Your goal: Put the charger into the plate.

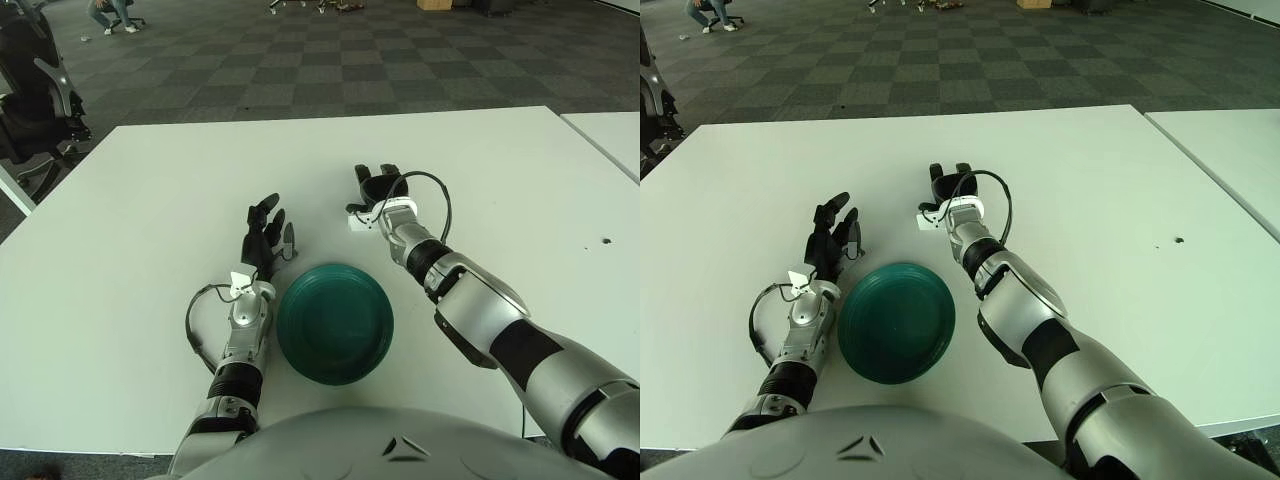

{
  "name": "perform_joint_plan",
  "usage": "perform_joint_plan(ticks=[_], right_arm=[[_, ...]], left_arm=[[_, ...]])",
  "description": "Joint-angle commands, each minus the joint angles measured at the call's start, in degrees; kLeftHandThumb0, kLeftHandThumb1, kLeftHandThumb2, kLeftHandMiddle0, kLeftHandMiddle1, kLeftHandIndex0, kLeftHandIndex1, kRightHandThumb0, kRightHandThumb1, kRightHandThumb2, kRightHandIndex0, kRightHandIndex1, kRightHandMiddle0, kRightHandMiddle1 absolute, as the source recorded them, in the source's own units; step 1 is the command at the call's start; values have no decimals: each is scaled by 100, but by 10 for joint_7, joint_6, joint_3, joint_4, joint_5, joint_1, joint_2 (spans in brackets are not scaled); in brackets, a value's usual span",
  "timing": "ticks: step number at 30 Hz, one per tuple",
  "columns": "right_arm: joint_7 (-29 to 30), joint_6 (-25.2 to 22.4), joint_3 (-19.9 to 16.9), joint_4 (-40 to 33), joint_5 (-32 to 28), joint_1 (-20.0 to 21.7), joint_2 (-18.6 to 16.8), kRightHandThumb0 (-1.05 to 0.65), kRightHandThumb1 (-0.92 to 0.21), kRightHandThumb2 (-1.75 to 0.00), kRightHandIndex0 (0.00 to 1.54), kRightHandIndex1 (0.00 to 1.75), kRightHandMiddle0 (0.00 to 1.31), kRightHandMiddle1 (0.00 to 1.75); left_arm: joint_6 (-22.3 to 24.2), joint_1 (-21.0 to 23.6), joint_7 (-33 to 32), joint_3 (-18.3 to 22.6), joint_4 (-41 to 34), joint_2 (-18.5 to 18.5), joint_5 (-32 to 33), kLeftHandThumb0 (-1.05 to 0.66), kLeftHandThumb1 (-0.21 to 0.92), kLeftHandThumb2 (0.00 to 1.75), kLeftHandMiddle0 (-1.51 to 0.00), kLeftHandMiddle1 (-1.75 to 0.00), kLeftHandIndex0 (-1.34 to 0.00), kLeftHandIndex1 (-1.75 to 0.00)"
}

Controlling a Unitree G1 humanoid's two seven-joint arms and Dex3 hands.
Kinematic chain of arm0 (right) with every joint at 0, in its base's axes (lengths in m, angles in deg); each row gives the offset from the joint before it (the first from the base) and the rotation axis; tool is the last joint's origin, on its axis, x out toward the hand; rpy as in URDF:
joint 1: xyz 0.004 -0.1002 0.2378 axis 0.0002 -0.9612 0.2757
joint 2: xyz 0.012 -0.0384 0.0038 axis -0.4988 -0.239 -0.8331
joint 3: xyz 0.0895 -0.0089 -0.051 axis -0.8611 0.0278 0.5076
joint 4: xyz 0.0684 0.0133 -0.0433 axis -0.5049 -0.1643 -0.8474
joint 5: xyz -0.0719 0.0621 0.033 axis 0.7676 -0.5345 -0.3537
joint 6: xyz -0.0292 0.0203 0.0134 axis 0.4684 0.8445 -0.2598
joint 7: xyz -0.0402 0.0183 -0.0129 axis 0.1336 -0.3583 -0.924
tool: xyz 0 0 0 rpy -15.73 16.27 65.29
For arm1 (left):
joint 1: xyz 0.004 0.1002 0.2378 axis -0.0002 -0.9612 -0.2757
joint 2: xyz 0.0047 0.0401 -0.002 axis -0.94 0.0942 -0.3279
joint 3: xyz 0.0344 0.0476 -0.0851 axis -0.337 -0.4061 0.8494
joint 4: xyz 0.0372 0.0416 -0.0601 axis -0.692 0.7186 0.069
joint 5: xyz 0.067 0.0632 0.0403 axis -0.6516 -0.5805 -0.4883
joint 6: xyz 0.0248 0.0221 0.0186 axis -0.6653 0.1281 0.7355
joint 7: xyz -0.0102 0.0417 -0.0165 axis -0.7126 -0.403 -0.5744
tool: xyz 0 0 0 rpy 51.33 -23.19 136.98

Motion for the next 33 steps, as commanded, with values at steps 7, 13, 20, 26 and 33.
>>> perform_joint_plan(ticks=[7,13,20,26,33], right_arm=[[-109,19,16,89,-5,-221,-5,-105,-92,-100,16,2,0,5],[-105,28,19,86,-3,-200,-6,-103,-92,-100,14,1,0,1],[-80,52,28,83,5,-200,7,-105,-92,-100,8,0,0,0],[-52,66,32,77,7,-196,16,-105,-92,-100,6,0,0,0],[-28,75,26,74,0,-197,17,-105,-92,-98,4,0,0,0]], left_arm=[[4,-69,2,10,90,37,31,-67,92,83,-38,0,0,-77],[0,-68,-1,10,92,36,28,-67,92,84,-38,0,0,-77],[-1,-67,-3,9,93,36,25,-67,92,85,-38,0,0,-79],[5,-66,-5,7,91,36,22,-67,92,86,-39,-1,0,-81],[9,-64,-12,1,82,44,18,-65,92,86,-40,-1,0,-81]])
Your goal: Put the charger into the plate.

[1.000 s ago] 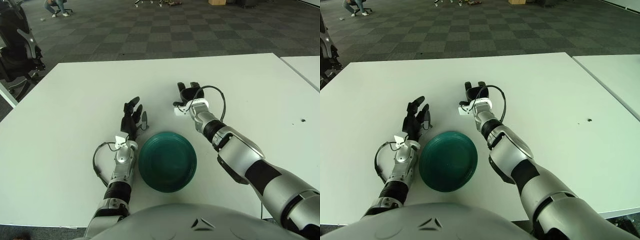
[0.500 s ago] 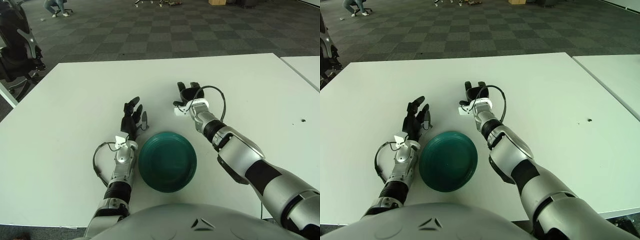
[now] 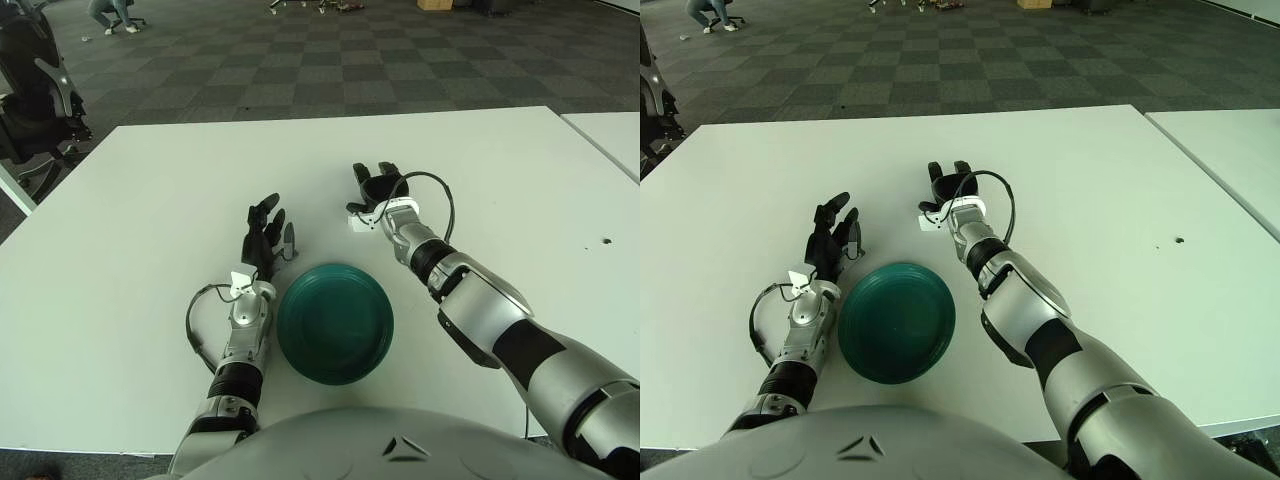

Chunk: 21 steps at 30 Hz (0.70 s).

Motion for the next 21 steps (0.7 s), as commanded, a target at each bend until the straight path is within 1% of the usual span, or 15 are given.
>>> perform_joint_plan(ticks=[1,12,21], right_arm=[[-50,31,23,75,-2,-192,4,-105,-92,-98,3,0,0,0],[-30,32,11,75,-13,-196,4,-105,-92,-96,0,0,0,0],[-22,34,7,75,-15,-193,5,-105,-92,-96,0,0,0,0]], left_arm=[[12,-66,-14,-1,75,45,16,-65,92,86,-40,-1,0,-81],[23,-74,-23,-13,53,46,3,-67,92,86,-38,0,0,-81],[26,-75,-28,-12,51,41,2,-67,92,87,-39,-1,0,-83]])
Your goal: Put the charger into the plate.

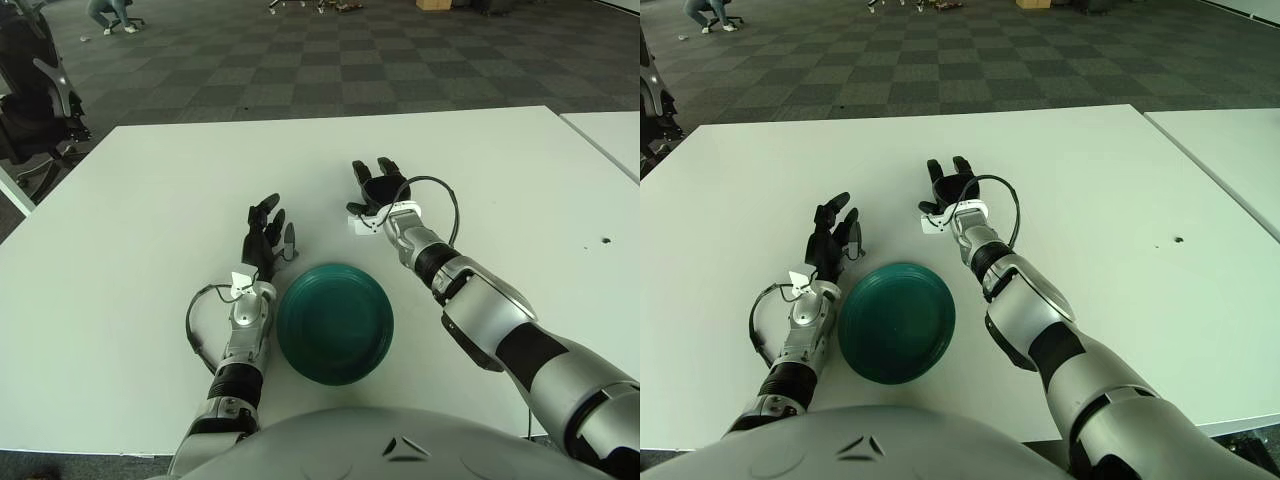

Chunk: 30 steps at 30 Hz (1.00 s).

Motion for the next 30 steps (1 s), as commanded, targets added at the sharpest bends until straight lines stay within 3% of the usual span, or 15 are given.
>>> perform_joint_plan(ticks=[1,12,30], right_arm=[[-67,12,12,78,-11,-177,-2,-105,-92,-97,0,0,0,0],[-60,15,-9,72,-35,-155,-7,-105,-92,-96,1,1,0,0],[2,41,-6,40,-39,-143,10,-105,-92,-97,10,4,6,4]], left_arm=[[26,-70,-19,-5,58,41,7,-67,92,87,-39,-1,0,-83],[32,-72,-23,-7,53,47,11,-65,92,87,-40,-1,0,-81],[41,-78,-39,-16,45,49,10,-65,92,87,-40,-1,0,-80]])
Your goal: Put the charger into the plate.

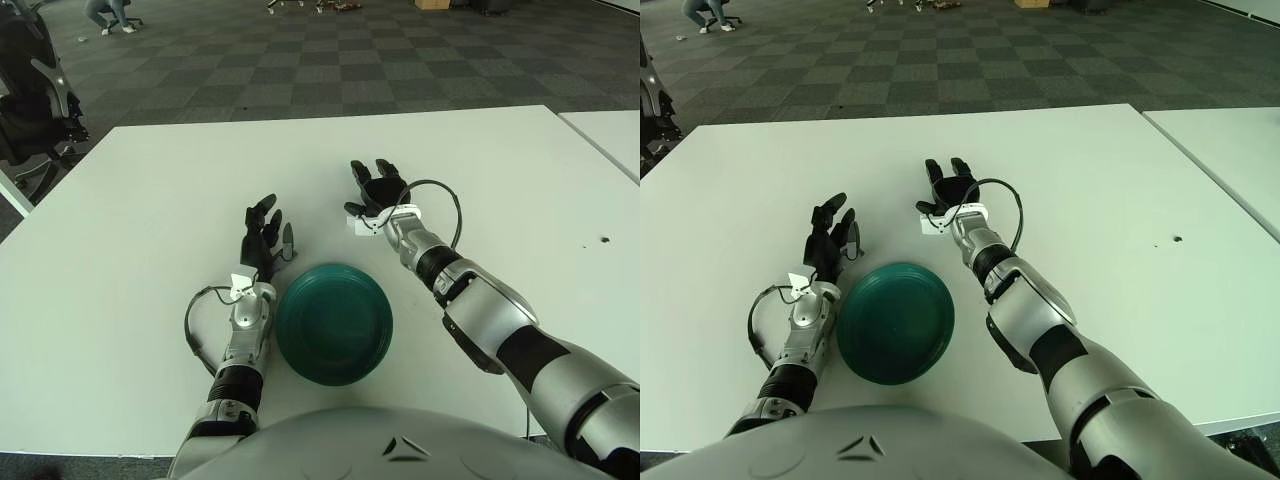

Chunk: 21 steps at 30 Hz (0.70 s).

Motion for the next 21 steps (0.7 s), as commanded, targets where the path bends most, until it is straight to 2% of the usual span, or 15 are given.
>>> perform_joint_plan(ticks=[1,3,6,10,21], right_arm=[[-29,8,15,45,-5,-127,7,-105,-92,-97,10,4,6,4],[-17,13,13,37,-8,-126,13,-105,-92,-97,12,4,8,6],[6,22,9,25,-14,-125,20,-105,-92,-96,17,3,3,30],[19,24,5,22,-20,-125,22,-105,-92,-95,20,2,0,42],[20,25,3,30,-28,-118,22,-105,-92,-94,23,3,0,48]], left_arm=[[38,-70,-13,-8,55,48,11,-65,92,87,-40,-1,0,-80],[38,-68,-12,-8,57,47,12,-65,92,86,-40,-1,0,-80],[36,-65,-12,-7,62,44,11,-65,92,86,-40,-1,0,-80],[36,-61,-16,-10,66,42,5,-65,92,87,-41,-1,0,-80],[34,-55,-24,-16,72,36,-1,-66,92,88,-43,-2,0,-79]])
